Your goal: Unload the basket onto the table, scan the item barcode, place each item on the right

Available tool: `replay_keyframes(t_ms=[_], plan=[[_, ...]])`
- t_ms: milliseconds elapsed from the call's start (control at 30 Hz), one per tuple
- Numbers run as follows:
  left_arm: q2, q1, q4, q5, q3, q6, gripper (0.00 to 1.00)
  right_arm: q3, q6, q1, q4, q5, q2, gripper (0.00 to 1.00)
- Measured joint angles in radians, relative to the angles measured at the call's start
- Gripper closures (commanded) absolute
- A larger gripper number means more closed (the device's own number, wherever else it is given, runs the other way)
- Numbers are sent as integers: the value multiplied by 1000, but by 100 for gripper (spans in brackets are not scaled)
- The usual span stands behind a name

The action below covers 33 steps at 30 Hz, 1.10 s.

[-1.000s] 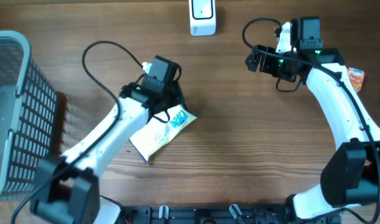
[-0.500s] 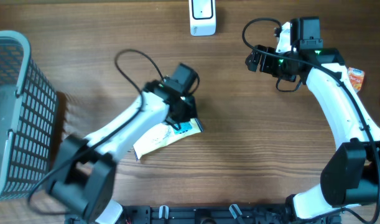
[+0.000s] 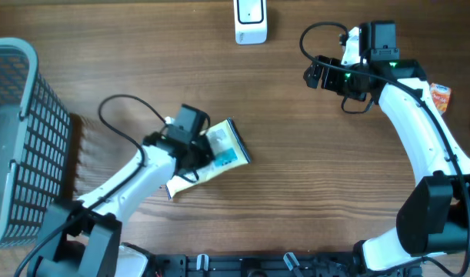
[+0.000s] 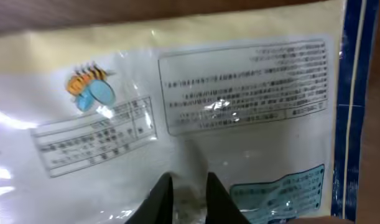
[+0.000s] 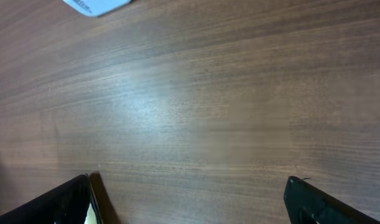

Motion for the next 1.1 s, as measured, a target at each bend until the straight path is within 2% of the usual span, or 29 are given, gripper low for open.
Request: replay_keyframes(t_ms=[67, 200, 300, 400, 500, 567, 600, 633, 667, 767, 900, 1000, 1100], plan=[[0, -56, -13, 40, -15, -2, 91, 0, 0, 0, 0, 0, 0, 0], [0, -100, -6, 103, -15, -6, 91, 0, 0, 0, 1, 0, 0, 0], [0, -110, 145, 285, -6, -7, 88, 0, 0, 0, 0, 0, 0, 0], [0, -161, 220, 360, -3, -10, 96, 0, 0, 0, 1, 0, 0, 0], [-4, -135, 105, 333, 19, -10, 96, 0, 0, 0, 1, 0, 0, 0], [-40, -26, -126, 253, 100, -2, 94, 0, 0, 0, 1, 0, 0, 0], [-67, 19, -249, 199, 158, 10, 77, 0, 0, 0, 0, 0, 0, 0], [-99, 56, -369, 134, 215, 19, 29, 0, 0, 0, 1, 0, 0, 0], [-159, 99, -459, 42, 283, 29, 0, 0, 0, 0, 1, 1, 0, 0], [-273, 120, -576, -182, 332, 29, 0, 0, 0, 0, 1, 1, 0, 0], [-290, 166, -638, -403, 333, -90, 0, 0, 0, 0, 1, 1, 0, 0], [-289, 167, -638, -447, 333, -129, 0, 0, 22, 0, 18, 2, 0, 0], [-289, 167, -628, -418, 333, -142, 0, 0, 143, 0, 53, 0, 0, 0]])
